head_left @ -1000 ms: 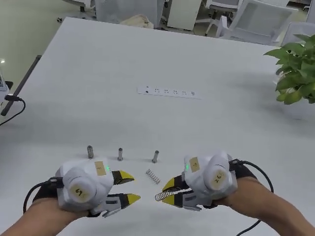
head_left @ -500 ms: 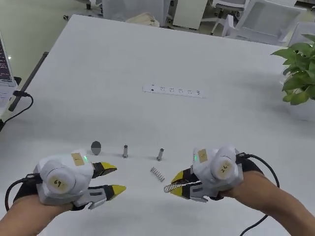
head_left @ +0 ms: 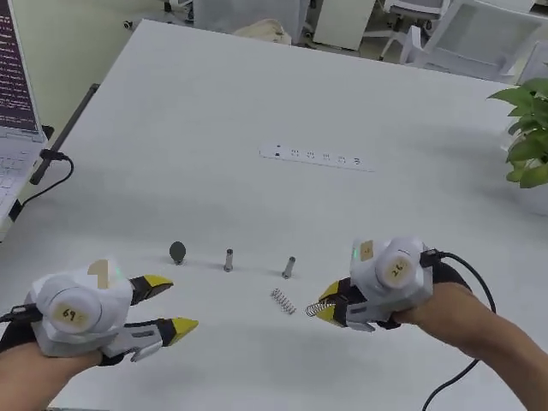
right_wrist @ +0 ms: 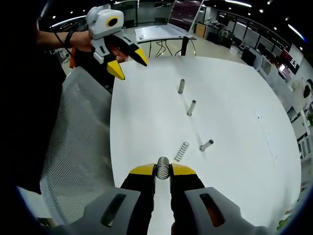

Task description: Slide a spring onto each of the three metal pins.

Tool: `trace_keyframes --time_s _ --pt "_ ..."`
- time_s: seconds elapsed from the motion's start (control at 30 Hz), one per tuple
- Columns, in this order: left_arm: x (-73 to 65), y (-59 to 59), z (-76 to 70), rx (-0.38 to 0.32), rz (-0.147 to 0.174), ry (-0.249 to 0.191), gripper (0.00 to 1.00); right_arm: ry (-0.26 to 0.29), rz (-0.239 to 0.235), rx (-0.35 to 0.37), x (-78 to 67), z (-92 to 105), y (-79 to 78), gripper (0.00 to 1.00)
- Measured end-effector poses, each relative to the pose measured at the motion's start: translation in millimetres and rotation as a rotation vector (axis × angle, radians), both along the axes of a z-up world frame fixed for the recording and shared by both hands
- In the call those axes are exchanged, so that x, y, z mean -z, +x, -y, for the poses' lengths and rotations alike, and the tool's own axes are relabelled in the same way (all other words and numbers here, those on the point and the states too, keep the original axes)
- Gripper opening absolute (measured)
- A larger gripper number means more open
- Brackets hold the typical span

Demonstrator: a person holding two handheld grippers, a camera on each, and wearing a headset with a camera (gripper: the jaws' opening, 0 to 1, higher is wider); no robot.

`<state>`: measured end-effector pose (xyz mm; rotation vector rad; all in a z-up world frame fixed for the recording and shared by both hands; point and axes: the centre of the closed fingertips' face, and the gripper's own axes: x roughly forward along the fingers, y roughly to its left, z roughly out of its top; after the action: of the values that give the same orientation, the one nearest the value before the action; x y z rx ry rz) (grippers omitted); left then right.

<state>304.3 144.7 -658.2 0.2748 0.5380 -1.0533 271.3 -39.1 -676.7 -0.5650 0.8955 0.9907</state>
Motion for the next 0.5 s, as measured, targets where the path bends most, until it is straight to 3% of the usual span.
trace_keyframes --time_s 0.27,0.5 --pt "1.2 9.9 -21.5 -0.082 -0.012 -0.018 0.41 -0.020 -0.004 0.005 -1.2 3.2 12.1 0.08" --pt "2.0 13.6 -31.9 -0.118 -0.019 -0.021 0.43 -0.034 0.002 0.004 -4.3 4.5 28.4 0.08"
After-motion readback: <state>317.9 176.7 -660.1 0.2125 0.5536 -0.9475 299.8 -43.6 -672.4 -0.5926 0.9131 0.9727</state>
